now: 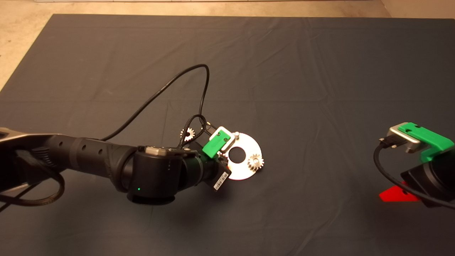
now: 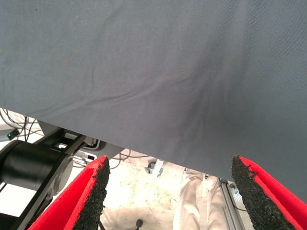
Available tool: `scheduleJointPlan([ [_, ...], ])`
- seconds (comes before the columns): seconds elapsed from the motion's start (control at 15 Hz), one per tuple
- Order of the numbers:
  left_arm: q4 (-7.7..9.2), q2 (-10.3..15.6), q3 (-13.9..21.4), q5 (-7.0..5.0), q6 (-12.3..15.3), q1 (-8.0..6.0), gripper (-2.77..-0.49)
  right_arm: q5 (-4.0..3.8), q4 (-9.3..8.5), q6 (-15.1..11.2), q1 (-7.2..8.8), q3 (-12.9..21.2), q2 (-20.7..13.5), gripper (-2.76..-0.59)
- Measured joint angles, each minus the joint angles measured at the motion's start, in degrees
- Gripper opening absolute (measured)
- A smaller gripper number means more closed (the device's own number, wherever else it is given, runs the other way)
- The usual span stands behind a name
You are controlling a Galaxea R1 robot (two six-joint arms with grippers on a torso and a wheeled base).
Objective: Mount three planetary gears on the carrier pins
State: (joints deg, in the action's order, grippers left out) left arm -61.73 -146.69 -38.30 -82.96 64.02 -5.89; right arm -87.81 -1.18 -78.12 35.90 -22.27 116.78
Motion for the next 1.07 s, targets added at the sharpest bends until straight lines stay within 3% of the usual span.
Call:
scheduleJointPlan([
  [1.07, -1.04, 0.0, -0.4, 0.11, 0.0, 0.47, -2.49, -0.01, -0.02, 0.0, -0.01, 0.0, 0.0, -1.49],
])
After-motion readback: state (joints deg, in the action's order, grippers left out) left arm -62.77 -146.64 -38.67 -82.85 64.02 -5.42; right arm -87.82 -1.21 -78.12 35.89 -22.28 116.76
